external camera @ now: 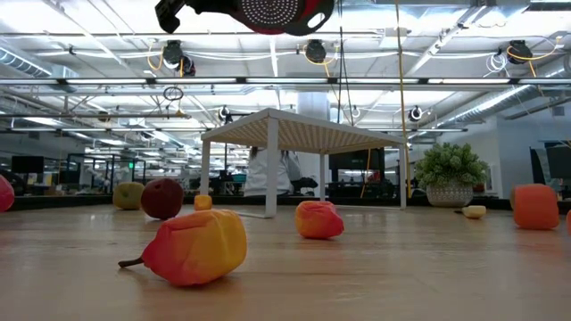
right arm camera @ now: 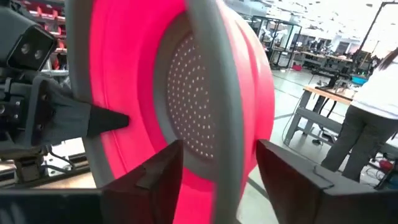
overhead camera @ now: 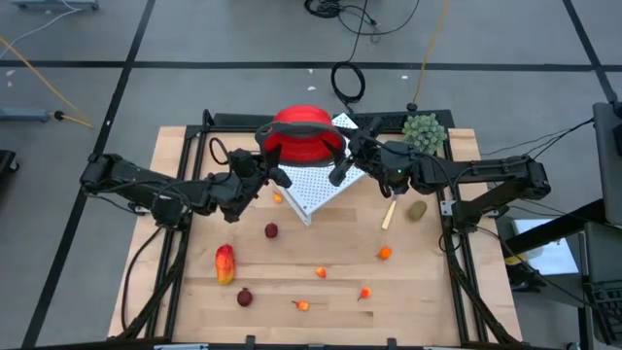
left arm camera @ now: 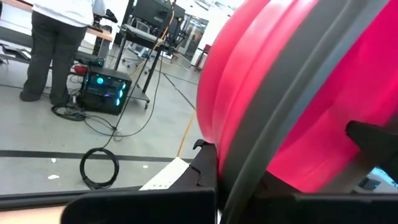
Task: Pick & Place Fruit
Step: Put the red strainer bowl on the shelf
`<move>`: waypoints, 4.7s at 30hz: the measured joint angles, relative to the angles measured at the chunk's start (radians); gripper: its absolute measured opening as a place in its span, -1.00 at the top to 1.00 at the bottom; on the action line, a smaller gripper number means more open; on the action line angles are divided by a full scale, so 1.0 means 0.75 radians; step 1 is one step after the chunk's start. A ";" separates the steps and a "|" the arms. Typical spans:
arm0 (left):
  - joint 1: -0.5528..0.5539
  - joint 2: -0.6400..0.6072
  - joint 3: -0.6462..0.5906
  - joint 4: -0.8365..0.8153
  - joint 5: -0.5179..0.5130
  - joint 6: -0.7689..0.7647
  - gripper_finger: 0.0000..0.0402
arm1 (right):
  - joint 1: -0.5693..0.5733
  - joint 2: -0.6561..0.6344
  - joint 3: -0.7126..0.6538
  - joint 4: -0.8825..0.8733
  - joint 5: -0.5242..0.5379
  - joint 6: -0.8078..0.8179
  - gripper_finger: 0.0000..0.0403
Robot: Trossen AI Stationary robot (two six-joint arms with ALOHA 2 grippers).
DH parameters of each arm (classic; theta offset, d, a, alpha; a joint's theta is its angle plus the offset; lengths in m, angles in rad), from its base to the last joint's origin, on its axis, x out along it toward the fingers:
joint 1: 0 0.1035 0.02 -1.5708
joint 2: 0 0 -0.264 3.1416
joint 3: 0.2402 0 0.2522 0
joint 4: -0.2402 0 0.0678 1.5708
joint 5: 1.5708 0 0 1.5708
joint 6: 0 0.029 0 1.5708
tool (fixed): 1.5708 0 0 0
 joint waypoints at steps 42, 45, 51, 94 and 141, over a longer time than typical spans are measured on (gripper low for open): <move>0.196 0.000 0.001 -0.651 0.657 -0.850 1.00 | 0.345 -0.313 -0.001 -0.518 0.054 -0.078 0.29; 0.235 0.000 0.001 -0.669 0.778 -0.912 1.00 | 0.345 -0.374 -0.001 -0.613 -0.048 -0.063 0.46; 0.321 -0.001 0.001 -0.683 1.001 -1.051 1.00 | 0.345 -0.495 -0.054 -0.654 -0.247 -0.138 0.81; 0.532 0.146 0.576 -1.872 1.690 -1.650 1.00 | 0.344 -1.208 -0.717 -0.381 -0.757 -0.400 1.00; 0.609 0.279 0.575 -1.819 1.764 -1.607 1.00 | 0.343 -1.613 -0.951 -0.446 -0.638 -0.399 1.00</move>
